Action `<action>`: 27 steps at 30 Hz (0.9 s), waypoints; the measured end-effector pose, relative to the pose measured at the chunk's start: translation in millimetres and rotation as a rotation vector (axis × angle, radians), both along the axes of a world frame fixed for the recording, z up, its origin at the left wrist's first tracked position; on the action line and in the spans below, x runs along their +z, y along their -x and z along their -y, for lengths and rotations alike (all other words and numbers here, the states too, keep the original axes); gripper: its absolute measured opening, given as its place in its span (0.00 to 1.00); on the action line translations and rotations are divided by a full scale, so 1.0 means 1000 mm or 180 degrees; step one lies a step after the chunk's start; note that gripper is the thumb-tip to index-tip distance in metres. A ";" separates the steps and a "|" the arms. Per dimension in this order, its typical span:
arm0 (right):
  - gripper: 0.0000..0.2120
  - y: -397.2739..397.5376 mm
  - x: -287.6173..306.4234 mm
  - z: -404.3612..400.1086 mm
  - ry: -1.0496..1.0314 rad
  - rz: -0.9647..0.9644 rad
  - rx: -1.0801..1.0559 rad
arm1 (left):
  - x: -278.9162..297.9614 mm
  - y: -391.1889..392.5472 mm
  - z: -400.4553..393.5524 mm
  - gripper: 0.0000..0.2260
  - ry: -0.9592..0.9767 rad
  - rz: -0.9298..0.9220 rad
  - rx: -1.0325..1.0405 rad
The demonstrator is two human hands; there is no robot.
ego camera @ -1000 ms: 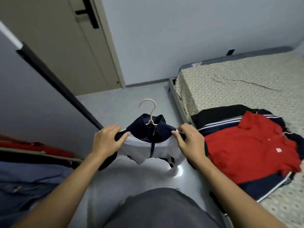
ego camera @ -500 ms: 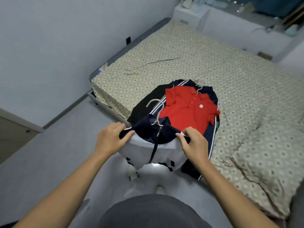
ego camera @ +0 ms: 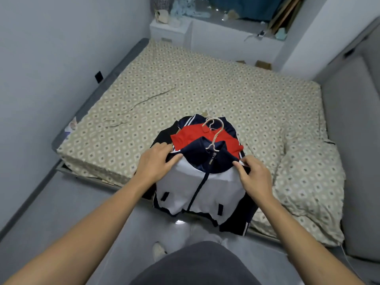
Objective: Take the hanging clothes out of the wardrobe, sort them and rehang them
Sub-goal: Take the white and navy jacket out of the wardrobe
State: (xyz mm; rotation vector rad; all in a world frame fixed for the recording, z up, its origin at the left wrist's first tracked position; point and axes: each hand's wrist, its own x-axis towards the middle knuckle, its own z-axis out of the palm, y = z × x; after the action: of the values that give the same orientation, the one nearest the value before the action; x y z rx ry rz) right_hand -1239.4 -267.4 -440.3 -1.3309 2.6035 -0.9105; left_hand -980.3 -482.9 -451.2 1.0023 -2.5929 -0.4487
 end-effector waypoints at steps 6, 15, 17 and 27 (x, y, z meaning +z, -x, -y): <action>0.12 0.058 -0.021 0.058 -0.0097 0.0114 0.0034 | -0.019 0.061 0.065 0.13 -0.0047 0.0271 -0.0195; 0.13 0.170 -0.093 0.147 -0.0472 0.0522 0.0134 | -0.081 0.177 0.150 0.14 -0.0244 0.1064 -0.0111; 0.13 0.198 -0.108 0.168 -0.0573 0.0593 0.0104 | -0.096 0.208 0.171 0.14 -0.0306 0.1174 -0.0084; 0.14 0.283 -0.181 0.258 -0.1337 0.0619 0.0117 | -0.153 0.297 0.239 0.12 -0.0317 0.1361 0.0251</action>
State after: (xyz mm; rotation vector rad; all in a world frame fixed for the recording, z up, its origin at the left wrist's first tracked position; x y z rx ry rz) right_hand -1522.6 -525.1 -621.0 -1.1121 2.4299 -0.4251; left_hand -1277.2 -722.2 -603.9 1.3573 -2.9096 -0.3801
